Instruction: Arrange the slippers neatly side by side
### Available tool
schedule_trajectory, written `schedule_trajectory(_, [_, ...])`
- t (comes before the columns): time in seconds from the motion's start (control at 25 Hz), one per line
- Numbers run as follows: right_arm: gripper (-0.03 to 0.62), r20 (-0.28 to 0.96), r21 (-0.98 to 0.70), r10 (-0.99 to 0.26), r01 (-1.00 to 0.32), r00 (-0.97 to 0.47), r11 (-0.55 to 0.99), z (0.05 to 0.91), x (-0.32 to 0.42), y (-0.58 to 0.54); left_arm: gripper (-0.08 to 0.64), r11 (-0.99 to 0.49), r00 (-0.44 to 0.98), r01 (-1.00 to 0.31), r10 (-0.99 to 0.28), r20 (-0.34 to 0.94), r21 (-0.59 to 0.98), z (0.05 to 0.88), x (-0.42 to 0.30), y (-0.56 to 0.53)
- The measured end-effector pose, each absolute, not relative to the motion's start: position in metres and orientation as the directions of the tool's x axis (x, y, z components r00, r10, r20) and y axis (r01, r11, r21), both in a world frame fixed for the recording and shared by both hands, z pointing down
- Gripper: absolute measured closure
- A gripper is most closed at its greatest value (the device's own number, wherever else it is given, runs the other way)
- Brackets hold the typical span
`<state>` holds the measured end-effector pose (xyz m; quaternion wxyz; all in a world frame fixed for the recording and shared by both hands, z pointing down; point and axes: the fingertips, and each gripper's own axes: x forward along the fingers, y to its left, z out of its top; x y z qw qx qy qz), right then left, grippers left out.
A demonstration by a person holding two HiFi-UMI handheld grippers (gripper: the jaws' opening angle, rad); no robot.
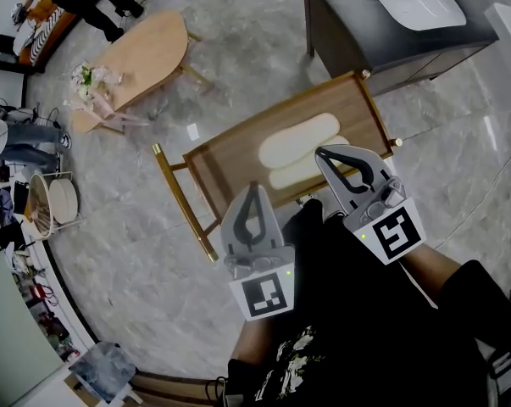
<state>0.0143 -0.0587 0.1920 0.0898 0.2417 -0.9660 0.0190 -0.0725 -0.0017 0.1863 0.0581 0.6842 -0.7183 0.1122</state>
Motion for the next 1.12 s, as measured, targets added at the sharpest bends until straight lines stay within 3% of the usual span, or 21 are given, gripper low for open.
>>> schedule_trajectory(0.84, [0.592, 0.281, 0.064, -0.459, -0.461, -0.843, 0.885, 0.212, -0.022, -0.085, 0.557, 0.004, 0.001, -1.0, -0.971, 0.239, 0.019, 0.217, -0.111, -0.043])
schedule_trajectory(1.12, [0.592, 0.327, 0.079, -0.4, -0.397, -0.856, 0.914, 0.232, -0.021, -0.086, 0.557, 0.029, -0.012, -0.998, -0.95, 0.313, 0.05, 0.245, -0.102, -0.037])
